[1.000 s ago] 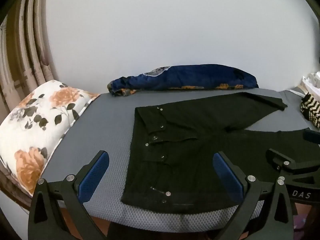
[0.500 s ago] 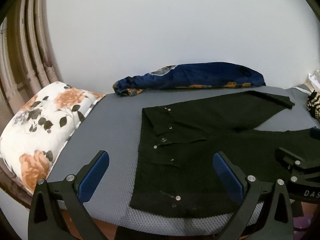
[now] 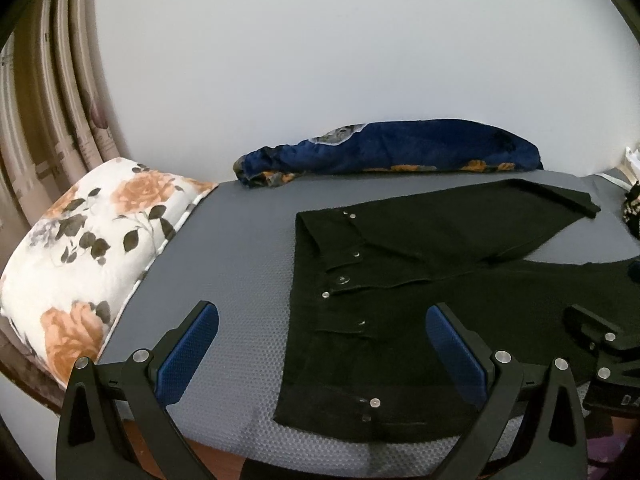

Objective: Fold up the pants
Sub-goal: 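Move both grippers over the black jeans toward the waistband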

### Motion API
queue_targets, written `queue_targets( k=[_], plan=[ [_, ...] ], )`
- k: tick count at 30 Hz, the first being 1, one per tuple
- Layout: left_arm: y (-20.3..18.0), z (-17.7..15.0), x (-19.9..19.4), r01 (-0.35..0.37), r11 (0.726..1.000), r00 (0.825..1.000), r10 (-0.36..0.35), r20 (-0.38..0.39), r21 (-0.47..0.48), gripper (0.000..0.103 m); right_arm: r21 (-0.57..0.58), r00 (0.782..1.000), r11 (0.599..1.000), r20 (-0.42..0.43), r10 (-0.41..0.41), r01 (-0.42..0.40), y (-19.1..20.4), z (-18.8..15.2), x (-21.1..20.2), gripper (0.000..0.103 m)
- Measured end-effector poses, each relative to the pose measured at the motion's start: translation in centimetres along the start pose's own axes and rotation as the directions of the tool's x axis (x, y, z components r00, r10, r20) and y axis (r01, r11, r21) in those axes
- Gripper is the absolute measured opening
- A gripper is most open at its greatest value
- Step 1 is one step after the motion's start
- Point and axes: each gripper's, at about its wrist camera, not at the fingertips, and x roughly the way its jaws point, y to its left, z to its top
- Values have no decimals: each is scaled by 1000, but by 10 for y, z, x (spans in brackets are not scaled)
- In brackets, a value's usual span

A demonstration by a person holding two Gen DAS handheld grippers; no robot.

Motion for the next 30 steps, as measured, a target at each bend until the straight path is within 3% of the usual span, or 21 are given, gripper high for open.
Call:
queue_targets(
  k=[16,23,26,30],
  plan=[
    [15,3,19,32,999,998,-34,-50,-39,103,-11,1000,1000,-24,20,-20,6,4,7,103],
    [38,4,20,44,984,999,-45,-1,-174,103,-13,999,999,-30,32,-32,7,5,11,103],
    [42,7,31,101,983,990,-115,-87,-153,103,-12,999,999,-34,34,-34,7,5,12,103],
    [31,10,29,-9,998,995,3,-99,-61,103,-6,998,999,-38,44,-44,7,6,13,103]
  ],
)
